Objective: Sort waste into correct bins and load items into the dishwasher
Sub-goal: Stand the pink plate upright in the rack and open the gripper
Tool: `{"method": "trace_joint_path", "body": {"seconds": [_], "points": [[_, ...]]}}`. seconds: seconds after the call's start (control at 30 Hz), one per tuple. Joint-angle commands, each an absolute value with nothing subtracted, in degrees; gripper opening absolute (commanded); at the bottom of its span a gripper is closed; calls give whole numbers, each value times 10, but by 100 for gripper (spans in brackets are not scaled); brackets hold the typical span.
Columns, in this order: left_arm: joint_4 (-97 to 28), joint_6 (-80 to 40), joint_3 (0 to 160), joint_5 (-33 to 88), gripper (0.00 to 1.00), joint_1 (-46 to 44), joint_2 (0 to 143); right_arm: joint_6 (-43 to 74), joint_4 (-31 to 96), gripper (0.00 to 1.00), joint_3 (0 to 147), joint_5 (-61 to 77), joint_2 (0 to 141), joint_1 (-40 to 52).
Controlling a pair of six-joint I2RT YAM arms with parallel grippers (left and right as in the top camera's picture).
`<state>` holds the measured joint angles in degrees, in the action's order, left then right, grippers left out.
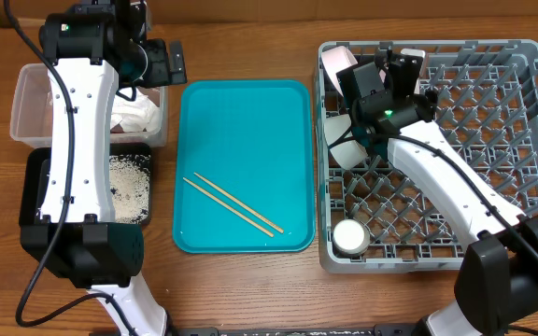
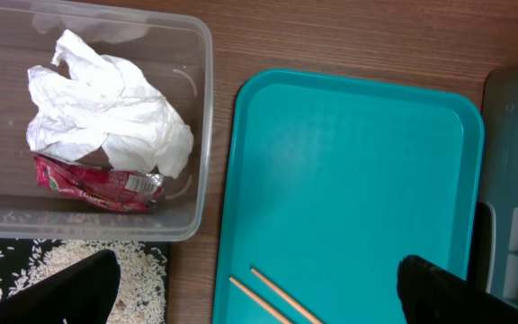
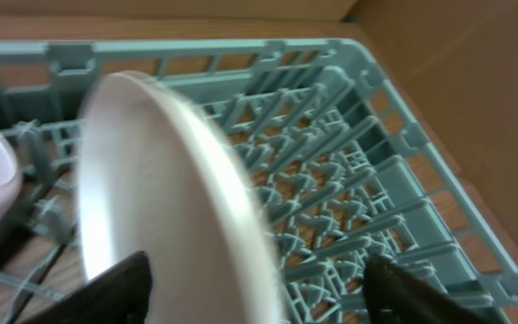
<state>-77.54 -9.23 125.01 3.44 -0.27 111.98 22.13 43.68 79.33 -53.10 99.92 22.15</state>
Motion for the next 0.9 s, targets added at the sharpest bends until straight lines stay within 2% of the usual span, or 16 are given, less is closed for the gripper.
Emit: {"method": "trace_joint_path", "body": {"seconds": [0.0,0.2,0.4,0.57,0.73,0.87], "points": [[-774,-94,1258,41,100,-2,1119,227,431,90,795,-479,996,221],[-774,-94,1258,41,100,-2,1119,227,449,100,851,-393,945,222],[-774,-94,1258,40,100,-2,1119,227,453,100,894,-297,850,222],[-774,-94,1258,41,100,-2,1119,227,464,100,894,-146,790,222],[-774,-94,1258,41,100,-3,1119,224,477,100,892,-23,794,222],[-774,-94,1258,41,100,-3,1119,224,488,99,891,14,824,237]]}}
